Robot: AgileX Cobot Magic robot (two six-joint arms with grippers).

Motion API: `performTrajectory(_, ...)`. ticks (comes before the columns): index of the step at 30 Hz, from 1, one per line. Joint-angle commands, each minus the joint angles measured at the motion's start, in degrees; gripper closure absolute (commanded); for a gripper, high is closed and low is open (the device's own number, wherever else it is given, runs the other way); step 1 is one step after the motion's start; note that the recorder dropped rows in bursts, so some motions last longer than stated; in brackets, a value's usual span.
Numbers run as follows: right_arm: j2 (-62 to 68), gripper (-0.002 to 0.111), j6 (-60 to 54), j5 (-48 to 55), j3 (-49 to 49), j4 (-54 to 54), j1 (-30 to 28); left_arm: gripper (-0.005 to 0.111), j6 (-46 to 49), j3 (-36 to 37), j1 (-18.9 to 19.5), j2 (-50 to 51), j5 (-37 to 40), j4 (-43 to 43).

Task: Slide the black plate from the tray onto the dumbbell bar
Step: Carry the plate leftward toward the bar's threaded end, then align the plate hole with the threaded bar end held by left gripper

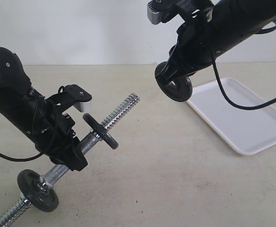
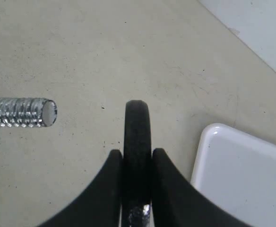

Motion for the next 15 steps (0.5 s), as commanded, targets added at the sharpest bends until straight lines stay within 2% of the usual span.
performTrajectory(1, 0.16, 0.108, -1.1, -3.18, -0.92, -0.35, 0.04, 0.102, 0.07, -1.7, -0.09, -2.5, -1.15, -5.36)
performTrajectory(15, 2.12, 0.108, -1.85, -4.9, -0.92, 1.46, 0.04, 0.102, 0.07, -0.57, -0.09, -2.5, -2.02, -6.04)
